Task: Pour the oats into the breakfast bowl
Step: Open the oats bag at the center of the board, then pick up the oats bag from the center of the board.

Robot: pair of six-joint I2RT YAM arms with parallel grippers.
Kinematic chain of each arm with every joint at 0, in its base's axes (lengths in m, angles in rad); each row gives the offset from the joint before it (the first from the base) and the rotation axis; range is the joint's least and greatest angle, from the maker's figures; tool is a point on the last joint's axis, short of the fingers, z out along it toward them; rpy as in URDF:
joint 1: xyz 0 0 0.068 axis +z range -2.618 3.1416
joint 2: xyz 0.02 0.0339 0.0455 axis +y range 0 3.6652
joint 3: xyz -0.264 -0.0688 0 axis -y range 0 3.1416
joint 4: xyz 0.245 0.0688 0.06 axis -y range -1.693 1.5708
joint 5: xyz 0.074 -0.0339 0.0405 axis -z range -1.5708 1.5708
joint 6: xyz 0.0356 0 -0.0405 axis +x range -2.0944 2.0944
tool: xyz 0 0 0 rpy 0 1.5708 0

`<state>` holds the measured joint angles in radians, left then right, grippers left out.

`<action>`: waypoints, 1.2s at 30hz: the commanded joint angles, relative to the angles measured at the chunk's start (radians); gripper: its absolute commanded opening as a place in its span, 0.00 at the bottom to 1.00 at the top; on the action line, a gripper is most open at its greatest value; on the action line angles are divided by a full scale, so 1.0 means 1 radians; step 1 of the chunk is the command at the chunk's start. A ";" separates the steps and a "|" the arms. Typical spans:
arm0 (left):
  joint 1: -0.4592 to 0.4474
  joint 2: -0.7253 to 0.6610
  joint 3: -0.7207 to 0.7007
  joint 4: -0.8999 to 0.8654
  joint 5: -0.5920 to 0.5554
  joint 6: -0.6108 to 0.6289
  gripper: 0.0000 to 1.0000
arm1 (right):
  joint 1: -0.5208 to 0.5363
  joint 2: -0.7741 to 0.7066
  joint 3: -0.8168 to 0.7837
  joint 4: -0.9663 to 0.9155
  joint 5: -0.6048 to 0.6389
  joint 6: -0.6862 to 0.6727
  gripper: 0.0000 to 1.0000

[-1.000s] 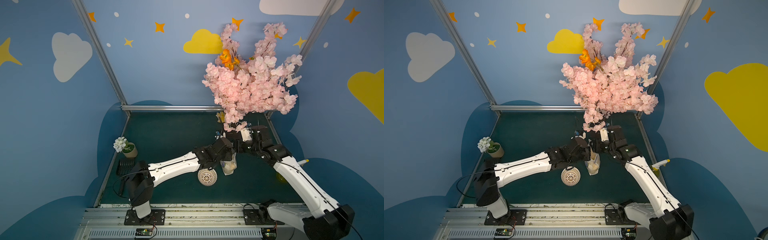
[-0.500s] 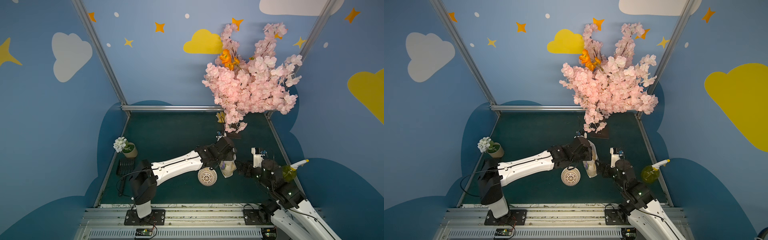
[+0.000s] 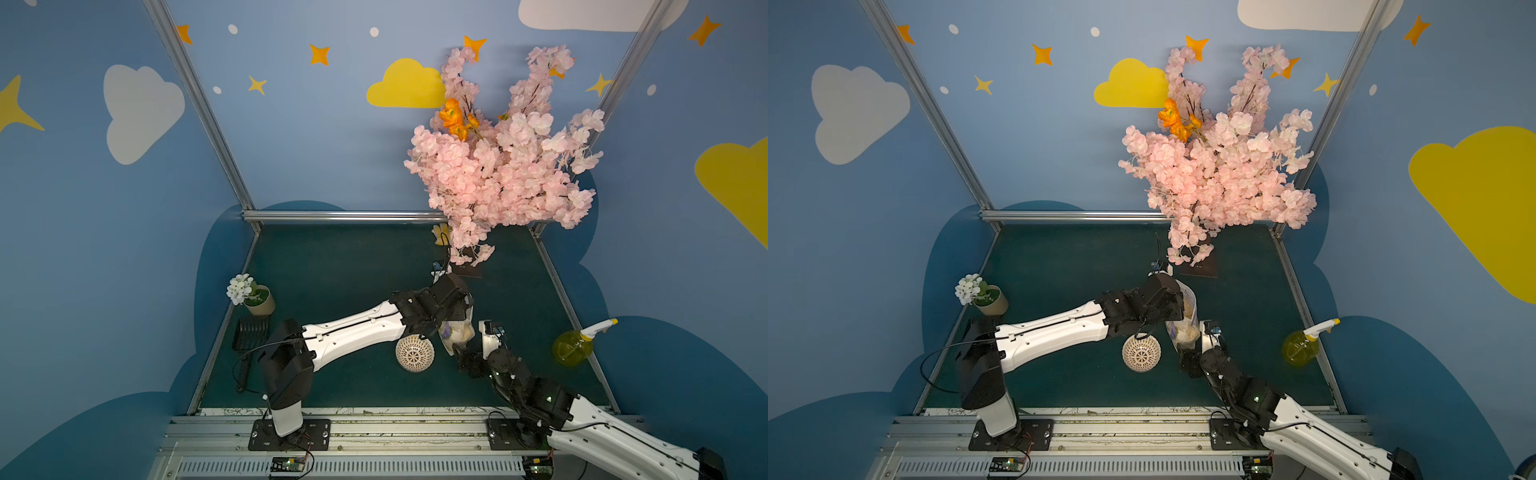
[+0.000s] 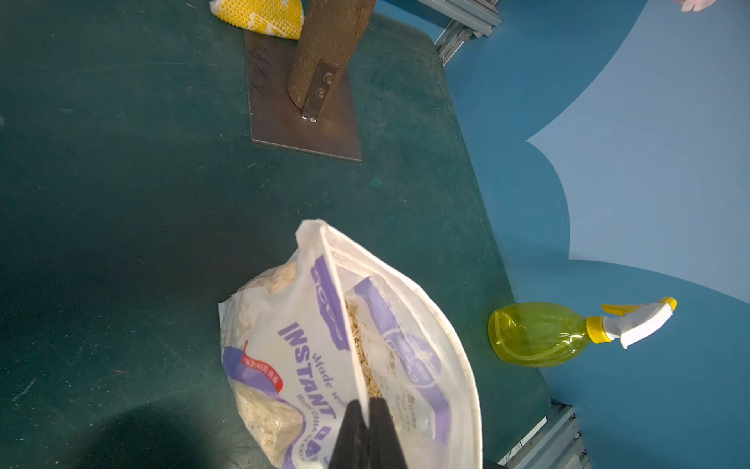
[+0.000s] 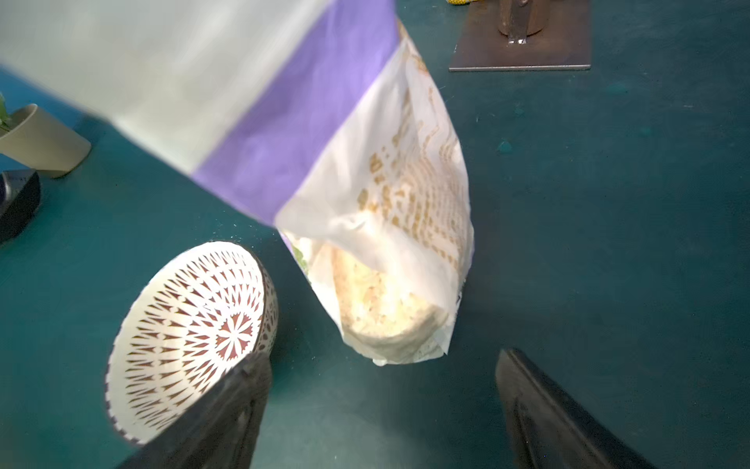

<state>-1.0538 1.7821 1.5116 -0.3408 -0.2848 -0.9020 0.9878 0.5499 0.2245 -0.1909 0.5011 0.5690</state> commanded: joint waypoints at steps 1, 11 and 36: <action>0.005 -0.035 0.021 0.000 -0.011 0.004 0.03 | 0.017 0.089 -0.045 0.206 0.079 -0.015 0.93; 0.005 -0.056 0.006 0.003 0.002 0.007 0.03 | 0.004 0.425 -0.045 0.441 0.096 -0.119 0.95; 0.005 -0.062 0.020 -0.034 -0.025 -0.042 0.03 | -0.119 0.873 -0.093 1.115 0.020 -0.282 0.98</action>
<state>-1.0386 1.7691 1.5101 -0.3828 -0.3183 -0.9314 0.8787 1.3548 0.1268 0.7925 0.5323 0.3168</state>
